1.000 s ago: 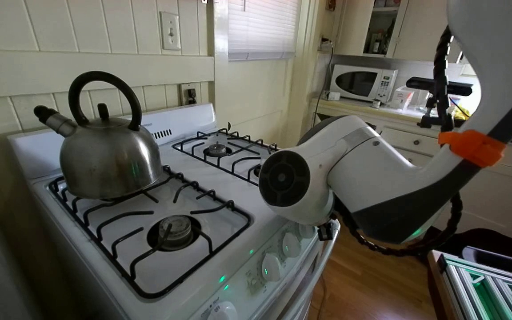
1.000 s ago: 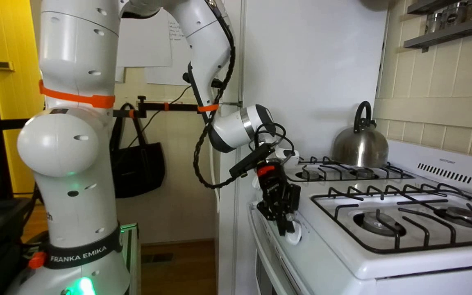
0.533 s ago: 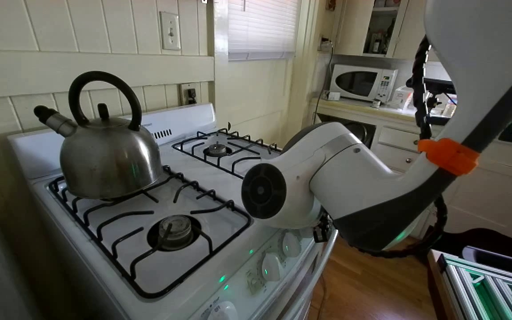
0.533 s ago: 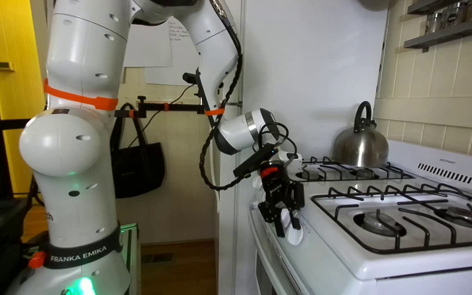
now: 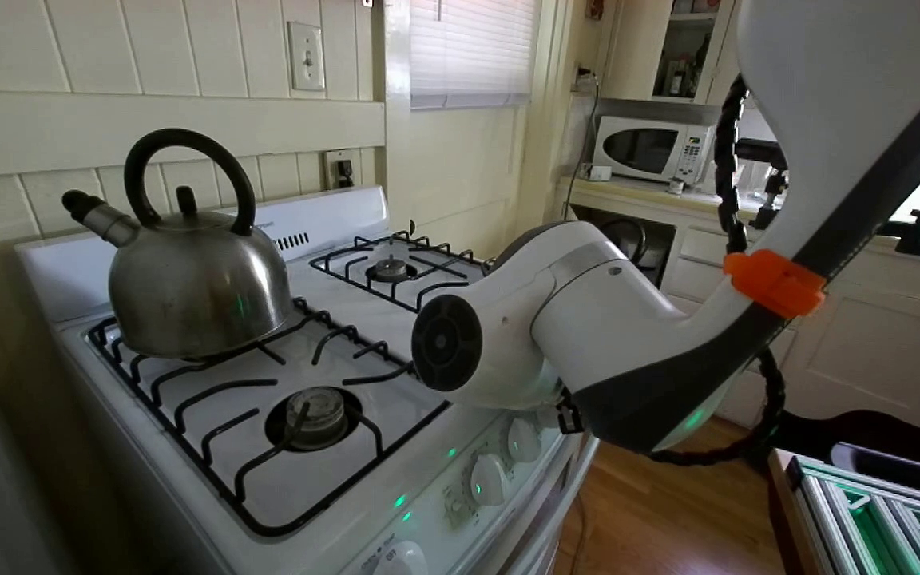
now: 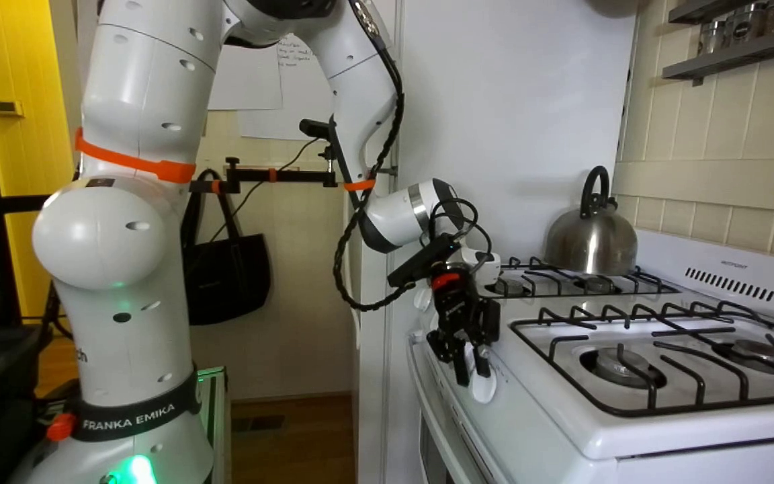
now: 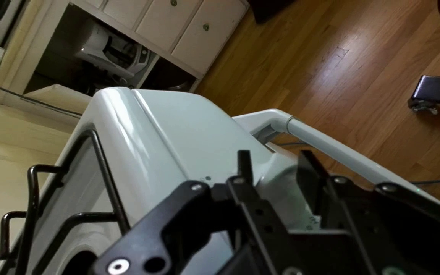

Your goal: Turn the first right switch to the left

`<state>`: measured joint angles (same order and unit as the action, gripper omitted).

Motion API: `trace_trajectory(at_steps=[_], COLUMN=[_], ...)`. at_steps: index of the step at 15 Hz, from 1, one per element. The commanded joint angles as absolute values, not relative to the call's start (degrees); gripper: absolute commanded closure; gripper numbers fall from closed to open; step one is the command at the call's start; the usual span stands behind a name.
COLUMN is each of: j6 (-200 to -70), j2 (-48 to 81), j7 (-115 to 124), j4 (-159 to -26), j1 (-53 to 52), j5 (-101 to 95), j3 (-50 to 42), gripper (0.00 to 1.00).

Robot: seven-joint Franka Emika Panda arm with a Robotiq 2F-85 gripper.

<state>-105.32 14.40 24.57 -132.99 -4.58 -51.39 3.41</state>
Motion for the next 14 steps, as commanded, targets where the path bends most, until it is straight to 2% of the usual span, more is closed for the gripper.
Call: trace_trajectory(at_steps=[1, 3, 4, 9, 10, 11, 14], j6=[-104.8, -103.8, -103.6, -103.7, -103.7, -103.7, -103.9], j2=[16.1, 16.0, 16.1, 17.3, 17.6, 17.7, 18.1], j7=[22.8, 22.2, 22.3, 23.6, 23.7, 23.9, 24.2], j4=[-130.1, -129.5, -129.3, -128.5, -128.5, -128.4, -128.2], j1=[-4.7, -4.7, -4.7, -5.1, -5.2, -5.3, -5.6], j5=[-48.5, -46.3, -45.7, -42.8, -42.6, -42.2, -40.9], j3=[3.4, 3.4, 3.3, 3.2, 3.3, 3.3, 3.4], gripper=[0.96, 1.00, 0.96, 0.96, 0.72, 0.58, 0.37])
